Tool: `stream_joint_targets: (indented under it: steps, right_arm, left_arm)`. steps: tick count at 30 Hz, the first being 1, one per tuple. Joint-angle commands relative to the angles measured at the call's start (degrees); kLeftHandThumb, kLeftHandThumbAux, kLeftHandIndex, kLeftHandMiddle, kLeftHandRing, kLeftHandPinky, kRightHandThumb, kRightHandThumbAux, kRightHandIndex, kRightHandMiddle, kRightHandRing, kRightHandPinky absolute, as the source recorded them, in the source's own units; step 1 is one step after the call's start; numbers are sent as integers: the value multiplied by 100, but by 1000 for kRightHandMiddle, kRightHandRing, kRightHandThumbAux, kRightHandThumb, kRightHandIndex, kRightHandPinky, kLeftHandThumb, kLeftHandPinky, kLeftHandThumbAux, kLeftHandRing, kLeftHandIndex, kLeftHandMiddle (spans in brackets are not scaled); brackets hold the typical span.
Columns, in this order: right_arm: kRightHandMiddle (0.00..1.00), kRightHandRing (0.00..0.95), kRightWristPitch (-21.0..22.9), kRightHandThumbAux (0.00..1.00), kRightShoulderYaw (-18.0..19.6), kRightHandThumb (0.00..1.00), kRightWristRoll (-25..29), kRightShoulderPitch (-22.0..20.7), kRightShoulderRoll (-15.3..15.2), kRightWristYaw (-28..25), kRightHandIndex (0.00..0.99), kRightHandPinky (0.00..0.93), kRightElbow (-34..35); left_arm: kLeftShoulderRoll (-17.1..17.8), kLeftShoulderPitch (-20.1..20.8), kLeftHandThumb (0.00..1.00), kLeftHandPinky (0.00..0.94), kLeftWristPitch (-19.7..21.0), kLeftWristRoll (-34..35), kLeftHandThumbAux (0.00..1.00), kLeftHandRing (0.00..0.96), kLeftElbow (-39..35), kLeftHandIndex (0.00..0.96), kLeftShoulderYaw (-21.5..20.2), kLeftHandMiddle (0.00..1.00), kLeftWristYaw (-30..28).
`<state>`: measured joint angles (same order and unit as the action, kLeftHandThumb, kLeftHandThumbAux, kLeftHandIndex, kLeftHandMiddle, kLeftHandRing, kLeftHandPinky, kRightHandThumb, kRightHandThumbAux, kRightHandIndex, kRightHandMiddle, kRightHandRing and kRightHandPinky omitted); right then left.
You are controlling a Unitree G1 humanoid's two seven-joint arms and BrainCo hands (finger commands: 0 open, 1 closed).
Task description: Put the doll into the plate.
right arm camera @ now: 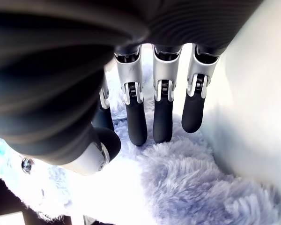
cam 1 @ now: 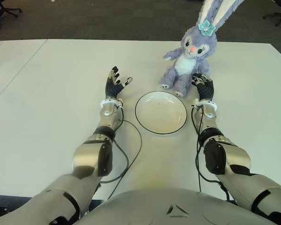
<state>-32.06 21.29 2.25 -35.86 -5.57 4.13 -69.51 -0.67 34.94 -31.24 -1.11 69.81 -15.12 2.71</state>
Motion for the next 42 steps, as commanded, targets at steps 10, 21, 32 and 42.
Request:
stream_joint_targets:
  steps: [10,21,32,42]
  right_arm:
    - [299,290,766,738,59,690,63,1255,396,-16,404,281,-820]
    - [301,290,820,738,37,690,36,1246,377,5,404,261,-826]
    - [300,282,826,737,43,694,40,1249,381,37,405,251,-825]
    - [302,291,819,736,16,694,6,1236,371,83,405,283,-827]
  left_arm:
    - [-258,-1188,50,1,818,-17,779,0,796,0,19,0,35]
    - [-250,-1219,54,14,801,-101,785,0,799,0,98,0,141]
    - [-299,-1175,62,9,775,59,799,0,771,0,-37,0,25]
    - [-284,-1185,60,19,828,44,811,0,789,0,-35,0,42]
